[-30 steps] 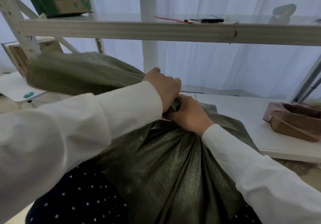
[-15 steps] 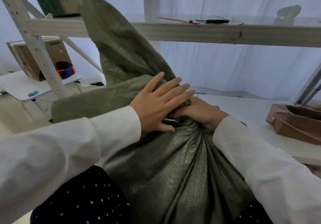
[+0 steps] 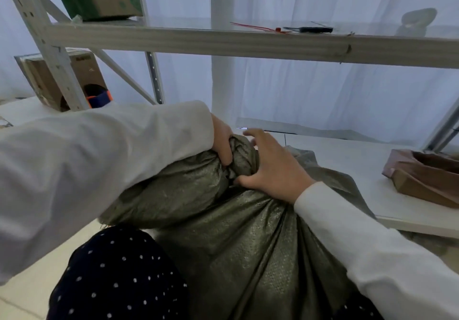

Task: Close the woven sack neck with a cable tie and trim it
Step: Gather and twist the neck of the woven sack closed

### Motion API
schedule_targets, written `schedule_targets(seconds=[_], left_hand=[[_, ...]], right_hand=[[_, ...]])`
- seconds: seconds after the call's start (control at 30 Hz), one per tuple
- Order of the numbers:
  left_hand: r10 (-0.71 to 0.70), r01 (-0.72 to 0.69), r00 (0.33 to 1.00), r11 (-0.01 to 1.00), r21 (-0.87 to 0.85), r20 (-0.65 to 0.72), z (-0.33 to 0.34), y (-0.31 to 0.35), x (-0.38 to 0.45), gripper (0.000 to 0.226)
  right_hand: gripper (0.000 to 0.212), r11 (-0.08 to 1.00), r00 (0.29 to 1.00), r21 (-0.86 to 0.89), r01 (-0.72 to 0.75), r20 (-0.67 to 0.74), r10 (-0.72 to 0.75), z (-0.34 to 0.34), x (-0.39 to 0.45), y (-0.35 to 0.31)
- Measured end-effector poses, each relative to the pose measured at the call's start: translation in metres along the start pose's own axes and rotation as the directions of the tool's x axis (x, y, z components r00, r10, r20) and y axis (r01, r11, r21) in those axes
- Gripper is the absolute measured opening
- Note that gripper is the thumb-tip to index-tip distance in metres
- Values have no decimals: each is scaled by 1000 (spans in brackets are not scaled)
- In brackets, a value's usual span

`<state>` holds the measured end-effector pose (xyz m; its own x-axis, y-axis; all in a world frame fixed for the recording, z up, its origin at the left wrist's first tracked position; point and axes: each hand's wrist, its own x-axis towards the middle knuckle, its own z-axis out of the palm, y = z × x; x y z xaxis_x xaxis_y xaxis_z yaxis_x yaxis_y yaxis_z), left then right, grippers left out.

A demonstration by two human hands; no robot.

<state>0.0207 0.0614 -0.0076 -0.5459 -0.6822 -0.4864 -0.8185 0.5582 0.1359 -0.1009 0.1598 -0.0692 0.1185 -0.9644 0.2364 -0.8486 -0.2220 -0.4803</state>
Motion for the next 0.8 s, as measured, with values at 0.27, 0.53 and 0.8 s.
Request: schedule_targets(seconds=[0.27,0.53,0.8], left_hand=[[-17,27,988,998,-61,155,-5,6,-1,19],[455,-19,531,850,527,-715,62,26,-43,65],[385,82,618,836,543,-686,88,-3,-2,109]], right_hand=[[47,943,989,-330,51,-112,-93,19,8,2],[12,966,991,-230,-117,31,128,9,27,9],[29,992,992,7,-125,27,125,5,22,10]])
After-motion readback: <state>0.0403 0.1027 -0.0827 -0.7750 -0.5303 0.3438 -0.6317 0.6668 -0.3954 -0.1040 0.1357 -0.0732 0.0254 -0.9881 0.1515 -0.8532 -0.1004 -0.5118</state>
